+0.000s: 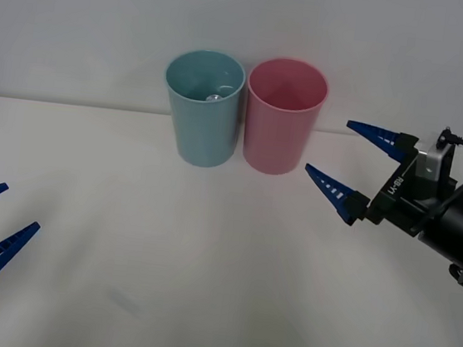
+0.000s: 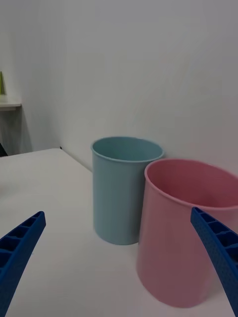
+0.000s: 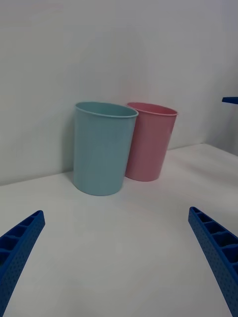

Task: Grasp the object on the table and drop it into the matching bin: aluminum can to the light blue bin, PET bottle to the pink bin.

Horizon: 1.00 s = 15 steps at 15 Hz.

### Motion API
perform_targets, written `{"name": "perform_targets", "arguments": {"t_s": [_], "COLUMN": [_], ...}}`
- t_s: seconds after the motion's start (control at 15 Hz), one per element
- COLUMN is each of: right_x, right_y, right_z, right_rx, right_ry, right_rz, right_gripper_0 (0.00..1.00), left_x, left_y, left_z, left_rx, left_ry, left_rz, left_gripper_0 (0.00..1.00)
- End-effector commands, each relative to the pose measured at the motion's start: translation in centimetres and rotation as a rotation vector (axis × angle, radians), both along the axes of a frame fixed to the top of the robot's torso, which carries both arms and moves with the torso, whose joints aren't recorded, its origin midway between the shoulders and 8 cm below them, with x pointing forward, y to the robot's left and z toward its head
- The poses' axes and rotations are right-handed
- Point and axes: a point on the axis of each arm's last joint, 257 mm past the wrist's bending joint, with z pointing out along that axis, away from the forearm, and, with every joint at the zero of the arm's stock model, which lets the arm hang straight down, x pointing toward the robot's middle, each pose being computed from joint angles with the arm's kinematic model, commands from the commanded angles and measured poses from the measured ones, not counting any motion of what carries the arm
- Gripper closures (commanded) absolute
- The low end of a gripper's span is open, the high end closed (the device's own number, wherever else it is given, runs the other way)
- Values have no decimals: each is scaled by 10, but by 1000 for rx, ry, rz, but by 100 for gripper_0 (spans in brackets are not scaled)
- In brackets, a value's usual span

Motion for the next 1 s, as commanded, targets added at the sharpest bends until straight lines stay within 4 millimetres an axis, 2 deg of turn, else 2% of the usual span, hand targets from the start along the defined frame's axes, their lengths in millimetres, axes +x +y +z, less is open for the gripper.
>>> {"name": "perform_targets", "arguments": {"t_s": [0.07, 0.27, 0.67, 1.0], "right_x": [-18, -42, -88, -110], "right_y": [-35, -69, -119, -139], "right_z": [-20, -37, -66, -78], "right_rx": [-40, -75, -104, -74], "right_ry": [24, 54, 136, 175], "right_rz": [-23, -38, -76, -126], "right_gripper_0": [0, 0, 0, 0], "left_x": [0, 0, 0, 0], "left_y": [0, 0, 0, 0], "left_z": [0, 0, 0, 0], "left_rx": [0, 0, 0, 0], "left_ry": [0, 0, 0, 0], "left_rz": [0, 0, 0, 0], "left_gripper_0": [0, 0, 0, 0]}}
